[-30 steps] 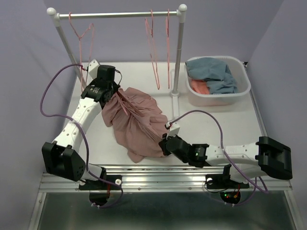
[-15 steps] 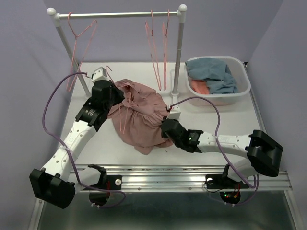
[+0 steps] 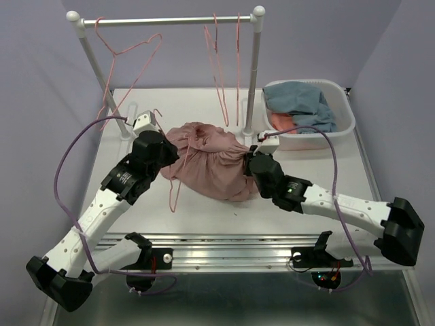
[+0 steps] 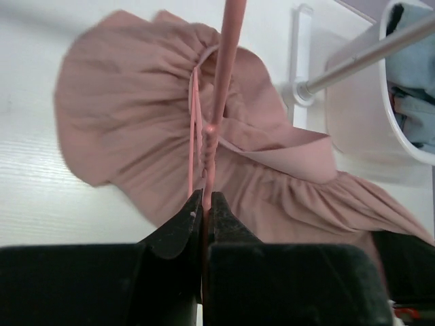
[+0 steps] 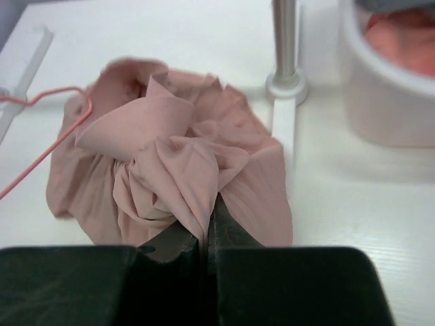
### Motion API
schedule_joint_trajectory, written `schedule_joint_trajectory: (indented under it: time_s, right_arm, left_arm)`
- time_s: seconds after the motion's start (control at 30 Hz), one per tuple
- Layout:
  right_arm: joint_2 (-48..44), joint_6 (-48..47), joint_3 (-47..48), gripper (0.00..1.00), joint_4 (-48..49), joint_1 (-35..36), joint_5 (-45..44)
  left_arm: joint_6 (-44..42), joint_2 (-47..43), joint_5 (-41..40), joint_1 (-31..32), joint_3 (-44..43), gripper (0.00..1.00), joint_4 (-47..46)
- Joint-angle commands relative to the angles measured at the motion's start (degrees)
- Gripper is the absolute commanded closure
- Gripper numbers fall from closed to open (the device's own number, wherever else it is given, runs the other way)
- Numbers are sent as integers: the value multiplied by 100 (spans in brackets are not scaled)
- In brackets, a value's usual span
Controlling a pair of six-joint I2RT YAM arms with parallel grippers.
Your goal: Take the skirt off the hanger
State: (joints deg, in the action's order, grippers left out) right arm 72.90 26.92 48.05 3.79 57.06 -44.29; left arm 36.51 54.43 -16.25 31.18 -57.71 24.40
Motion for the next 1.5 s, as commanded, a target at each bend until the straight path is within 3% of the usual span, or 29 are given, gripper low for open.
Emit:
schedule_joint_trajectory:
  time_s: [0.0,0.17,0.27,0.4,0.57,0.8,0.97,1.1,1.47]
  right_arm:
    - [-759,-1160,493,99,341,-98,-869]
    - [-927,-2164,1302,99,341,-238,-1915]
    - [-1006,-2629,1768,99,341,-537,-2083]
    - [-849,-3157,2497,99,350,-1318,-1576]
    - [-67,-3885,4320,99,350,-2320,-775]
    - [1576,-4992,7352,99,350,-2673,-423]
    - [2624,-5495,8948,99,350,-3024,-27]
    - [3212,-5427,9328,99,377,-3455,228]
    - [2826,-4345,7834,99,377,-4571,737]
  left_arm:
    - [137,-231,-879,29,-117,100,407]
    - [225,-196,-1135,20,-100,100,434]
    - [146,-153,-1012,20,49,100,179]
    - [102,-47,-1003,20,41,100,82]
    - [84,-47,-924,20,172,100,-102]
    - [84,14,-959,20,331,100,-295]
    - [14,32,-932,20,348,100,-427]
    - [-13,41,-897,20,401,100,-507]
    - [14,225,-959,29,357,100,-480]
